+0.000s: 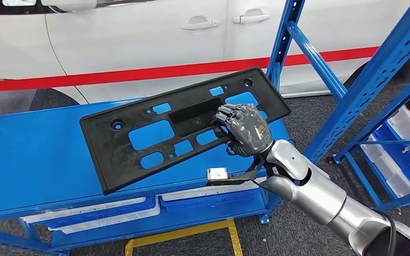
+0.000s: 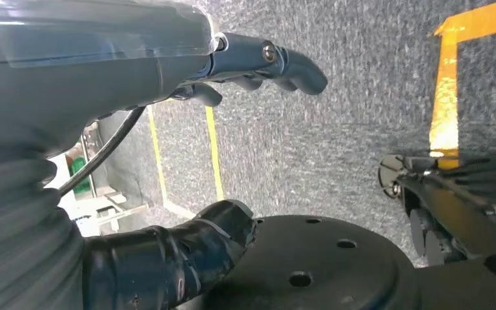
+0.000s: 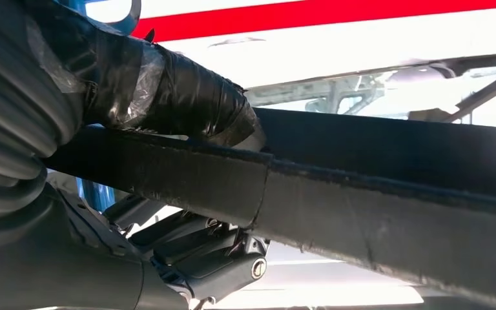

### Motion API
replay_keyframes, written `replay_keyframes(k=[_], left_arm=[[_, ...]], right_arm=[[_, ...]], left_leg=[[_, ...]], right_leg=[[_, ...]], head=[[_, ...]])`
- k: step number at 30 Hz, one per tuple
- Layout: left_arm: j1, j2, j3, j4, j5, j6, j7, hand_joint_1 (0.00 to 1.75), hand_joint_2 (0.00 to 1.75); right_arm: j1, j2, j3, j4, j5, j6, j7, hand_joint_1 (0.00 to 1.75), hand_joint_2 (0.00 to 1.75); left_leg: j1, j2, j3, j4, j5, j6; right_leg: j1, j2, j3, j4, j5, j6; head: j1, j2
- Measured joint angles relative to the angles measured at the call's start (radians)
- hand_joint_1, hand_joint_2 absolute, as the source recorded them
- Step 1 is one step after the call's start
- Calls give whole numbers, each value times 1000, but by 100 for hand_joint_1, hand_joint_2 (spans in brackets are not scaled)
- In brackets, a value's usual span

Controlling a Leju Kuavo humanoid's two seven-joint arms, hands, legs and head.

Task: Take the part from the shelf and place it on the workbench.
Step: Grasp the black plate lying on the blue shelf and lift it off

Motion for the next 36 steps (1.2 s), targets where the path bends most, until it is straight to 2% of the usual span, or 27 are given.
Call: replay_keyframes(k=[1,2,3,5,6,7,8,9,10,11,13,16,17,18,20,21,22,23,24,25,26,28,29,31,32,33,36], left_arm=[[0,-2,0,0,0,0,-1,0,175],[-1,-3,0,0,1,0,-2,0,175],[0,-5,0,0,1,1,-2,0,175],[1,-5,0,1,1,3,-2,0,175],[1,-5,0,1,1,4,-2,0,175],[2,-5,0,1,1,4,-2,0,175],[1,-5,0,1,1,4,-2,0,175],[1,-6,0,1,3,5,-3,0,175],[0,-6,1,1,6,6,-3,0,175],[0,-6,1,1,10,9,-3,0,175],[-1,-7,4,1,17,13,-3,0,175],[1,-7,12,1,22,15,-1,0,175],[1,-7,15,1,22,15,0,0,175],[1,-7,17,1,22,15,0,0,175],[1,-7,20,1,24,15,0,0,175],[1,-7,21,1,25,15,0,0,175],[1,-7,21,1,26,15,0,0,175],[1,-7,21,1,28,15,0,0,175],[1,-7,22,1,29,15,0,0,175],[1,-7,22,1,29,14,0,0,175],[-1,-6,22,1,29,14,0,0,175],[-3,-6,22,1,30,14,0,0,175],[-3,-6,22,1,30,14,0,0,175],[-3,-7,23,1,31,14,-2,0,175],[-3,-8,23,1,31,14,-2,0,175],[-3,-8,24,1,31,14,-2,0,175],[-3,-8,24,1,31,14,-2,0,175]], right_arm=[[1,-3,-1,-1,-3,0,-2,175,175],[3,-9,-2,-3,-5,1,-5,175,175],[4,-14,-3,-5,-7,1,-7,175,175],[8,-23,-6,-7,-9,1,-11,175,175],[10,-24,-7,-8,-12,4,-15,175,175],[13,-26,-8,-9,-19,13,-24,175,175],[15,-28,-7,-15,-32,32,-39,175,175],[16,-34,-5,-25,-53,63,-62,175,175],[14,-41,0,-42,-82,103,-91,175,175],[12,-48,11,-66,-114,146,-120,175,175],[2,-60,52,-128,-176,222,-158,175,175],[-20,-66,130,-210,-275,288,-169,175,175],[-28,-66,152,-226,-312,304,-169,175,175],[-35,-66,171,-238,-346,317,-170,175,175],[-47,-69,198,-253,-393,333,-169,175,175],[-51,-71,208,-258,-405,336,-169,175,175],[-53,-73,216,-260,-412,337,-169,175,175],[-54,-75,223,-262,-415,337,-169,175,175],[-54,-77,227,-263,-418,337,-169,175,175],[-56,-79,231,-265,-420,337,-169,175,175],[-58,-81,233,-267,-421,337,-169,175,175],[-63,-86,234,-271,-423,336,-169,175,175],[-66,-89,234,-272,-424,336,-170,175,175],[-69,-94,234,-272,-431,335,-170,175,175],[-69,-97,234,-271,-435,335,-170,175,175],[-68,-100,234,-269,-439,335,-170,175,175],[-67,-108,229,-261,-448,334,-165,175,175]], left_leg=[[3,1,0,-19,18,-3],[6,3,-2,-36,39,-6],[10,5,-8,-50,58,-11],[10,8,-35,-53,83,-16],[10,9,-51,-49,93,-20],[11,10,-68,-42,100,-23],[13,11,-87,-33,107,-28],[16,11,-107,-20,112,-32],[19,12,-127,-5,116,-38],[21,11,-145,11,118,-44],[22,11,-168,32,127,-59],[25,5,-180,38,139,-79],[28,3,-187,51,119,-85],[30,0,-198,80,81,-91],[35,-1,-222,182,-21,-100],[36,-1,-229,238,-55,-102],[37,-1,-227,279,-66,-103],[37,-1,-211,294,-52,-103],[37,-1,-180,279,-24,-102],[37,-2,-134,235,3,-99],[37,-5,-77,165,9,-96],[34,-11,12,37,-13,-89],[31,-14,31,2,-25,-85],[28,-12,24,-11,-8,-74],[29,-9,15,-15,6,-66],[29,-5,3,-19,21,-58],[24,4,-43,-20,62,-40]], right_leg=[[0,0,-2,-4,-1,5],[1,1,-7,4,-20,9],[0,2,-16,33,-60,14],[-6,1,-33,132,-161,24],[-11,1,-37,184,-189,31],[-17,1,-31,216,-189,39],[-22,0,-14,224,-168,47],[-29,0,18,202,-137,55],[-34,0,58,155,-125,64],[-34,1,101,97,-129,67],[-29,4,147,19,-158,54],[-23,2,138,5,-145,18],[-23,-1,131,3,-135,7],[-25,-5,121,0,-125,-3],[-25,-7,95,0,-102,-12],[-24,-8,80,0,-90,-14],[-24,-8,63,0,-77,-13],[-24,-7,46,1,-64,-11],[-25,-7,30,1,-50,-8],[-26,-7,16,1,-38,-4],[-26,-7,6,2,-27,1],[-26,-7,0,-1,-6,14],[-25,-8,0,-6,5,21],[-26,-9,2,-20,24,34],[-27,-8,-3,-18,14,38],[-27,-7,-12,0,-17,40],[-25,-5,-53,159,-169,42]], head=[[0,0],[0,0],[1,0],[1,0],[1,0],[1,0],[1,0],[1,0],[1,0],[1,0],[1,0],[1,0],[1,0],[0,0],[-1,0],[-1,0],[-1,0],[-1,0],[-1,0],[-1,0],[-1,0],[-1,0],[-1,0],[0,0],[-1,0],[0,0],[0,0]])
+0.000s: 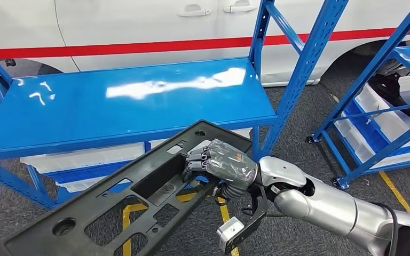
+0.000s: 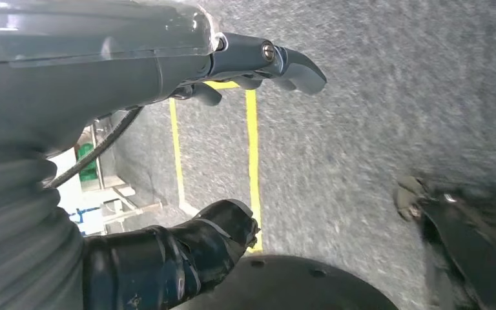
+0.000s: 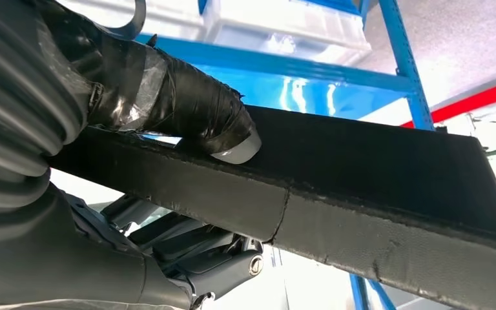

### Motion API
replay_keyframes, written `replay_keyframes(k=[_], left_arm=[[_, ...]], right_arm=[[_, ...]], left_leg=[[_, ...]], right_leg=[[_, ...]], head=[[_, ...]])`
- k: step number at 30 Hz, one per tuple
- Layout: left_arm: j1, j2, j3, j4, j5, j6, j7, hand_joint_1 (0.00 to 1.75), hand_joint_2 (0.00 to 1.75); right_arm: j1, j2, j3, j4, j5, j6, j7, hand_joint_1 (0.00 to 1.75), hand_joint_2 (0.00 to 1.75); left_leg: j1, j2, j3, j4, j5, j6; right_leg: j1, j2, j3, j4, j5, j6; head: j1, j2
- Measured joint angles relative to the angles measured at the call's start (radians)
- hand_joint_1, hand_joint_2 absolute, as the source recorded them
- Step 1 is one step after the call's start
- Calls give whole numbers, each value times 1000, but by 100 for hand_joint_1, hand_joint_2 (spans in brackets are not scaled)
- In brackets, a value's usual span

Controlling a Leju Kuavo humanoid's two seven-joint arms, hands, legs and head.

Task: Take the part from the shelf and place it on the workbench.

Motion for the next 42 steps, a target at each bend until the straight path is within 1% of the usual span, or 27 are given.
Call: replay_keyframes(k=[1,3,5,7,9,11,12,15,16,18,20,22,23,24,26,27,28,30,31,32,33,35,36,38,39,40,42], left_arm=[[0,0,0,0,0,0,0,0,175],[0,0,2,0,1,0,0,0,175],[0,-1,2,0,1,0,0,0,175],[0,-3,2,0,1,-1,-1,0,175],[2,-4,2,0,1,-2,-2,0,175],[4,-4,3,0,0,-3,-2,0,175],[4,-4,3,0,0,-4,-1,0,175],[4,-3,3,0,-1,-6,2,0,175],[4,-3,3,0,-1,-6,3,0,175],[5,-2,4,0,-1,-8,6,0,175],[4,-2,4,0,-1,-9,8,0,175],[3,-2,4,0,-1,-10,8,0,175],[3,-2,4,0,-2,-11,8,0,175],[3,-2,4,0,-2,-12,8,0,175],[2,-2,4,0,-2,-14,8,0,175],[1,-2,4,1,-2,-14,8,0,175],[0,-3,4,1,-2,-15,8,0,175],[0,-2,4,1,-3,-15,8,0,175],[1,-2,4,1,-3,-15,8,0,175],[1,-2,4,1,-3,-15,8,0,175],[1,-2,4,1,-3,-15,8,0,175],[-1,-1,4,1,-3,-15,8,0,175],[-2,-1,4,1,-3,-15,8,0,175],[-4,-1,4,1,-3,-15,10,0,175],[-4,-1,4,1,-3,-15,11,0,175],[-3,-1,4,2,-3,-15,12,0,175],[-3,-2,4,2,-3,-15,14,0,175]], right_arm=[[1,-1,-5,5,-4,0,6,175,175],[2,-3,-19,18,-10,-1,20,175,175],[0,-4,-33,31,-11,-2,33,175,175],[-3,-8,-49,44,-4,-11,52,175,175],[-7,-11,-72,71,7,-31,73,175,175],[-7,-12,-100,119,14,-50,82,175,175],[-5,-12,-116,148,17,-55,81,175,175],[7,-12,-163,227,22,-58,71,175,175],[14,-12,-179,249,23,-58,68,175,175],[29,-13,-208,287,24,-57,62,175,175],[39,-16,-227,309,25,-57,59,175,175],[44,-20,-241,323,25,-56,57,175,175],[46,-22,-248,328,25,-55,58,175,175],[48,-23,-253,332,25,-54,59,175,175],[54,-26,-261,338,25,-50,63,175,175],[58,-27,-265,342,26,-47,65,175,175],[60,-29,-268,345,27,-44,68,175,175],[62,-30,-272,351,29,-37,71,175,175],[62,-29,-272,353,30,-34,73,175,175],[64,-27,-273,355,31,-32,74,175,175],[65,-25,-273,358,33,-30,76,175,175],[67,-22,-273,362,38,-28,78,175,175],[65,-21,-273,363,39,-27,79,175,175],[59,-18,-273,364,41,-26,79,175,175],[55,-16,-274,364,41,-26,80,175,175],[52,-14,-274,365,42,-25,80,175,175],[50,-12,-274,367,43,-23,81,175,175]], left_leg=[[-4,1,-19,3,14,2],[-11,2,-60,9,39,4],[-17,3,-92,16,61,4],[-21,6,-107,21,78,0],[-19,13,-110,21,95,-9],[-17,13,-117,21,94,-22],[-16,8,-126,36,69,-31],[-4,-6,-159,167,-74,-51],[1,-6,-165,223,-102,-55],[9,-7,-148,283,-89,-61],[16,-23,-69,207,-37,-64],[19,-64,29,69,-48,-62],[17,-79,55,25,-64,-58],[14,-82,65,3,-72,-52],[12,-60,54,-3,-53,-36],[12,-47,45,-6,-39,-25],[13,-32,34,-10,-24,-15],[7,-6,5,-13,3,-2],[3,6,-10,-12,13,0],[-2,19,-26,-10,24,1],[-5,32,-44,-6,34,1],[-10,54,-81,3,53,-1],[-13,63,-95,8,60,-3],[-16,81,-110,14,75,-11],[-15,90,-113,14,84,-16],[-13,100,-115,12,93,-21],[-8,86,-124,19,85,-35]], right_leg=[[2,0,-6,58,-18,0],[8,0,24,94,15,-5],[18,-5,120,1,50,-22],[29,-22,223,-139,25,-39],[37,-27,256,-205,10,-49],[33,-18,241,-215,35,-59],[29,-15,229,-219,51,-66],[22,0,182,-221,95,-72],[20,7,163,-219,110,-69],[14,23,119,-212,140,-59],[6,40,78,-201,164,-47],[1,56,49,-192,186,-32],[0,63,44,-193,197,-24],[-1,71,42,-198,210,-15],[-3,88,39,-212,231,0],[-3,83,30,-206,218,3],[-2,71,16,-179,182,4],[1,33,-17,-64,69,3],[1,22,-29,2,28,4],[1,16,-32,59,14,5],[1,12,-22,91,23,5],[2,-3,50,57,67,0],[5,-22,113,-8,68,-4],[17,-57,221,-150,34,-17],[24,-65,245,-192,20,-24],[29,-60,246,-213,20,-31],[27,-44,229,-221,45,-47]], head=[[0,0],[0,0],[0,0],[0,0],[0,0],[0,0],[0,0],[-2,0],[-2,0],[-2,0],[-2,0],[-2,0],[-2,0],[-2,0],[-2,0],[-1,0],[0,0],[1,0],[0,0],[1,0],[0,0],[0,0],[0,0],[0,0],[-1,0],[-1,0],[-1,0]])
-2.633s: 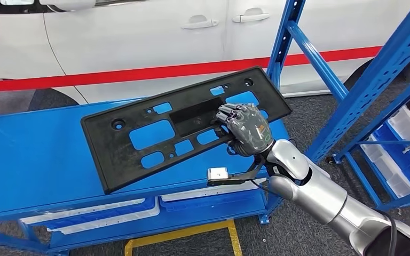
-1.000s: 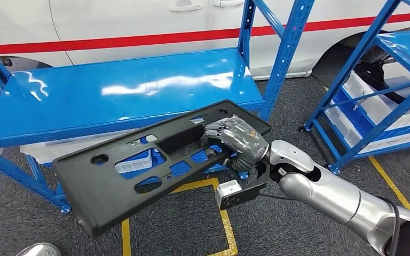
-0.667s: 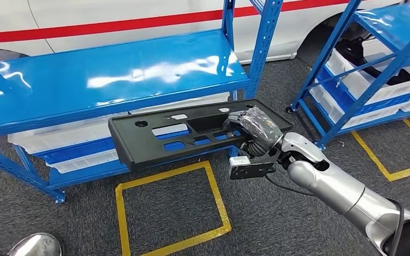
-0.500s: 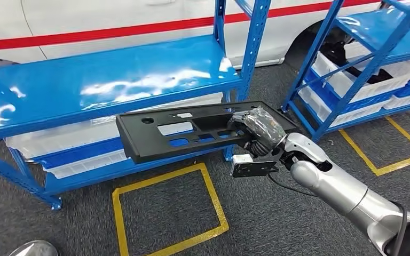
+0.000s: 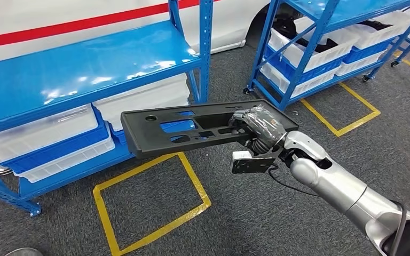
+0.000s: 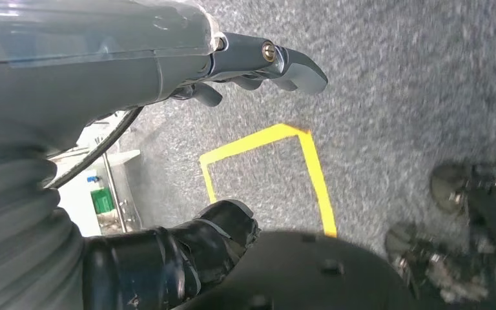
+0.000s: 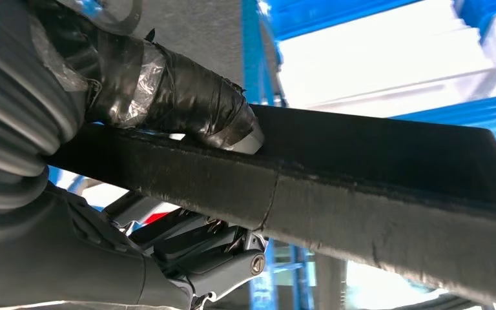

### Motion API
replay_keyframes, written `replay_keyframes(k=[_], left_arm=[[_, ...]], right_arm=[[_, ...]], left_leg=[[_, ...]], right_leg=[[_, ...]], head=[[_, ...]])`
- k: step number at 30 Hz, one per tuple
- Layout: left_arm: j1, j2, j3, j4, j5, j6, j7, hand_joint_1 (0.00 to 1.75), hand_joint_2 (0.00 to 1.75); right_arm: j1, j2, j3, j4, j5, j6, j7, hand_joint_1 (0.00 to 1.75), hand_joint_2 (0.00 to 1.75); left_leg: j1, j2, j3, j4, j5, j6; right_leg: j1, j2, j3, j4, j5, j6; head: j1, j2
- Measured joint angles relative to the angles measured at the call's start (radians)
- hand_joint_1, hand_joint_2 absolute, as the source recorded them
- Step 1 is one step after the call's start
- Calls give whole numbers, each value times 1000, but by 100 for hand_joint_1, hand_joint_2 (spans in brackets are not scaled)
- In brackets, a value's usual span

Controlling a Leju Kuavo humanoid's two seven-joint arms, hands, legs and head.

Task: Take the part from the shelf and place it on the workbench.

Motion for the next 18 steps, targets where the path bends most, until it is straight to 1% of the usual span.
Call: replay_keyframes(k=[1,2,3,4,5,6,7,8,9,10,11,12,13,14,15,16,17,18], left_arm=[[1,0,0,0,0,0,0,0,175],[2,0,0,0,0,1,1,0,175],[4,0,1,0,1,1,1,0,175],[5,0,1,0,1,2,1,0,175],[6,1,1,0,1,2,1,0,175],[6,1,1,0,1,3,1,0,175],[6,1,1,0,1,3,1,0,175],[6,2,2,0,1,3,0,0,175],[5,2,2,0,1,3,0,0,175],[5,3,2,0,2,3,0,0,175],[5,3,4,0,2,3,0,0,175],[5,2,5,0,3,3,0,0,175],[5,2,6,0,4,3,0,0,175],[4,2,7,0,4,3,0,0,175],[2,1,9,1,5,2,0,0,175],[1,1,10,1,5,2,0,0,175],[0,1,11,1,6,2,0,0,175],[0,2,12,1,7,2,0,0,175]], right_arm=[[-1,1,0,1,0,1,1,175,175],[-2,4,0,3,1,3,2,175,175],[-3,6,0,3,0,4,3,175,175],[-3,9,0,4,0,5,4,175,175],[-3,11,0,4,-1,5,4,175,175],[-3,12,0,5,-2,6,4,175,175],[-2,12,0,6,-2,7,5,175,175],[-2,13,0,7,-3,7,5,175,175],[-2,13,0,7,-3,7,5,175,175],[-3,13,0,7,-3,7,5,175,175],[-4,13,0,7,-4,8,6,175,175],[-5,13,-1,7,-5,8,6,175,175],[-6,13,-1,8,-6,9,6,175,175],[-6,12,-1,8,-8,10,7,175,175],[-7,11,-2,9,-11,12,7,175,175],[-9,9,-2,10,-13,15,8,175,175],[-11,8,-3,11,-15,19,11,175,175],[-13,8,-3,12,-16,22,13,175,175]], left_leg=[[2,-24,-10,24,-31,-7],[5,-54,-24,65,-78,-14],[6,-77,-40,126,-130,-19],[8,-88,-53,192,-172,-21],[9,-91,-59,245,-193,-22],[10,-92,-53,273,-192,-23],[12,-93,-30,265,-172,-24],[14,-99,11,222,-145,-24],[18,-116,61,156,-127,-23],[21,-137,111,82,-121,-22],[23,-156,147,26,-124,-20],[24,-168,168,-8,-131,-19],[22,-165,174,-23,-132,-16],[23,-154,169,-26,-126,-11],[23,-142,164,-30,-117,-5],[23,-129,157,-33,-107,5],[23,-114,148,-37,-96,15],[18,-101,138,-36,-87,22]], right_leg=[[-3,7,-11,-3,14,-9],[-6,15,-22,-5,27,-17],[-7,25,-36,-5,39,-21],[-7,35,-51,-4,51,-24],[-7,47,-67,-2,63,-23],[-8,59,-84,0,75,-20],[-10,70,-100,3,86,-17],[-12,82,-116,7,96,-12],[-14,94,-131,11,105,-7],[-15,104,-143,16,113,-1],[-15,114,-152,19,122,5],[-14,123,-158,19,132,11],[-14,133,-161,16,143,17],[-15,143,-164,12,153,23],[-16,141,-170,14,149,29],[-16,127,-181,30,128,33],[-16,106,-196,67,89,35],[-15,80,-214,124,37,37]], head=[[0,0],[0,0],[0,0],[0,0],[0,0],[0,0],[0,0],[0,0],[0,0],[0,0],[-1,0],[-1,0],[-1,0],[-1,0],[0,0],[2,0],[5,0],[7,0]])
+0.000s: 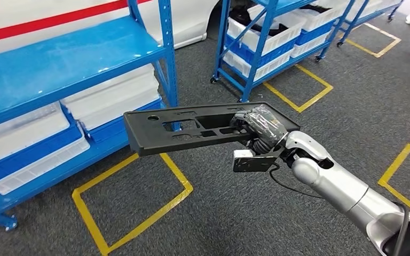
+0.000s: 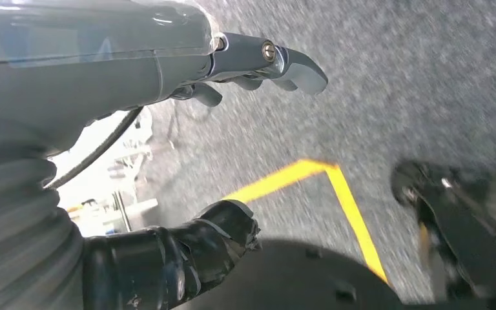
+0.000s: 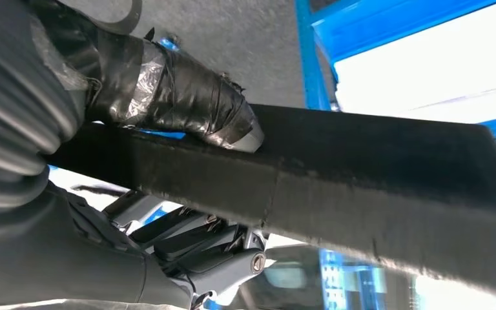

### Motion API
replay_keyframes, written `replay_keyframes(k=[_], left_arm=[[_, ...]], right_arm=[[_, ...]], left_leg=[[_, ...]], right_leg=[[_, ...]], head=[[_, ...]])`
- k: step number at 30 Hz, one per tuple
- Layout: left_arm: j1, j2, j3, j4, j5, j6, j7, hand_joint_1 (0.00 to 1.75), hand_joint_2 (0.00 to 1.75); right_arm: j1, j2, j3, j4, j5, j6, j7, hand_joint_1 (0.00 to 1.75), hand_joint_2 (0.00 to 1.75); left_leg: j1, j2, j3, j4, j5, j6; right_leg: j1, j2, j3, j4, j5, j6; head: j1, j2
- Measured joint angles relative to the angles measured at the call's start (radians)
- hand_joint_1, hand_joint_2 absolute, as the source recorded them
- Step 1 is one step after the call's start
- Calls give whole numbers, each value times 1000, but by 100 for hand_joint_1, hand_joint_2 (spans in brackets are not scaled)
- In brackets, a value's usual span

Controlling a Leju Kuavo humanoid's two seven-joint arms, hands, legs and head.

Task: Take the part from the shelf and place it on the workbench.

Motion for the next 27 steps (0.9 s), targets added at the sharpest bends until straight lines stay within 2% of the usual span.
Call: replay_keyframes(k=[1,2,3,4,5,6,8,9,10,11,12,13,14,15,16,17,18,19,20,21,22,23,24,25,27], left_arm=[[1,0,1,0,0,0,0,0,175],[1,1,2,0,0,0,0,0,175],[2,1,3,0,0,0,0,0,175],[1,2,3,0,0,0,0,0,175],[1,2,3,0,0,0,0,0,175],[0,2,4,0,0,0,0,0,175],[0,0,4,0,0,-1,0,0,175],[0,0,4,0,0,-1,0,0,175],[0,-1,4,0,0,-2,0,0,175],[0,-1,4,0,0,-2,0,0,175],[0,-1,4,0,0,-2,0,0,175],[-1,-1,5,0,0,-3,1,0,175],[0,-1,5,0,0,-3,1,0,175],[0,-1,5,0,1,-3,1,0,175],[1,-1,5,0,1,-3,1,0,175],[2,0,6,0,1,-3,1,0,175],[2,0,6,0,1,-3,1,0,175],[2,1,6,0,1,-3,1,0,175],[2,1,6,0,1,-3,1,0,175],[1,1,6,0,1,-3,1,0,175],[1,2,6,0,1,-3,1,0,175],[0,2,6,0,1,-3,1,0,175],[1,2,6,0,1,-3,2,0,175],[1,2,6,0,1,-3,2,0,175],[1,1,6,1,1,-4,3,0,175]], right_arm=[[-2,0,0,1,-1,3,2,175,175],[-2,0,0,1,-1,4,3,175,175],[-1,0,0,2,-1,4,3,175,175],[-1,0,0,2,-1,4,3,175,175],[0,0,0,3,-1,4,4,175,175],[-1,0,0,4,-1,4,4,175,175],[-4,0,-1,4,-1,4,4,175,175],[-7,0,-2,3,-1,4,4,175,175],[-10,0,-3,2,-2,4,4,175,175],[-12,-1,-4,2,-2,4,4,175,175],[-13,-2,-5,2,-2,4,4,175,175],[-15,-2,-6,2,-2,5,6,175,175],[-16,-2,-6,2,-2,5,7,175,175],[-17,-1,-6,2,-3,5,8,175,175],[-19,0,-6,2,-4,5,9,175,175],[-19,1,-6,2,-4,5,10,175,175],[-19,2,-6,2,-5,5,10,175,175],[-19,3,-6,2,-5,6,11,175,175],[-19,3,-6,2,-5,6,11,175,175],[-19,3,-6,3,-5,6,11,175,175],[-19,3,-6,3,-5,7,12,175,175],[-20,3,-6,2,-5,7,12,175,175],[-21,3,-6,2,-5,8,13,175,175],[-22,3,-6,2,-5,8,13,175,175],[-22,2,-6,2,-5,9,14,175,175]], left_leg=[[-4,13,-13,1,9,5],[-9,26,-26,3,17,7],[-12,39,-40,7,24,8],[-15,52,-54,11,31,8],[-18,63,-67,15,36,8],[-20,73,-77,20,41,7],[-24,92,-90,25,50,2],[-24,101,-92,26,56,-2],[-23,111,-94,25,63,-7],[-21,121,-95,23,70,-12],[-19,118,-97,25,69,-18],[-17,101,-104,37,52,-24],[-15,75,-113,65,16,-30],[-13,45,-127,111,-33,-36],[-10,23,-142,172,-85,-40],[-8,14,-152,234,-121,-43],[-7,11,-156,281,-134,-46],[-5,10,-148,303,-123,-48],[-4,8,-125,291,-94,-50],[-1,1,-87,249,-62,-51],[3,-19,-40,185,-50,-51],[6,-42,8,112,-53,-49],[7,-61,40,59,-66,-47],[6,-73,57,26,-81,-43],[3,-57,55,14,-75,-31]], right_leg=[[-1,-16,-17,69,-47,2],[-2,-23,-28,133,-75,4],[-4,-25,-27,174,-81,4],[-4,-27,-10,184,-67,3],[-3,-31,25,157,-43,0],[0,-42,76,99,-24,-6],[14,-82,176,-39,-28,-22],[22,-96,204,-86,-39,-28],[29,-99,214,-112,-45,-34],[31,-91,213,-124,-40,-39],[30,-84,208,-131,-29,-44],[27,-75,202,-138,-17,-51],[22,-68,194,-144,-3,-58],[18,-60,183,-145,10,-63],[17,-49,167,-144,22,-67],[17,-39,149,-142,35,-68],[16,-27,131,-138,47,-67],[15,-16,111,-134,58,-64],[13,-5,92,-128,69,-60],[10,7,72,-121,80,-55],[8,17,53,-113,90,-49],[7,28,37,-105,99,-43],[6,38,26,-100,109,-36],[6,48,19,-98,120,-29],[3,66,13,-104,140,-17]], head=[[2,0],[2,0],[2,0],[2,0],[2,0],[2,0],[1,0],[2,0],[2,0],[2,0],[2,0],[2,0],[2,0],[1,0],[1,0],[1,0],[1,0],[1,0],[1,0],[1,0],[1,0],[1,0],[2,0],[1,0],[1,0]])
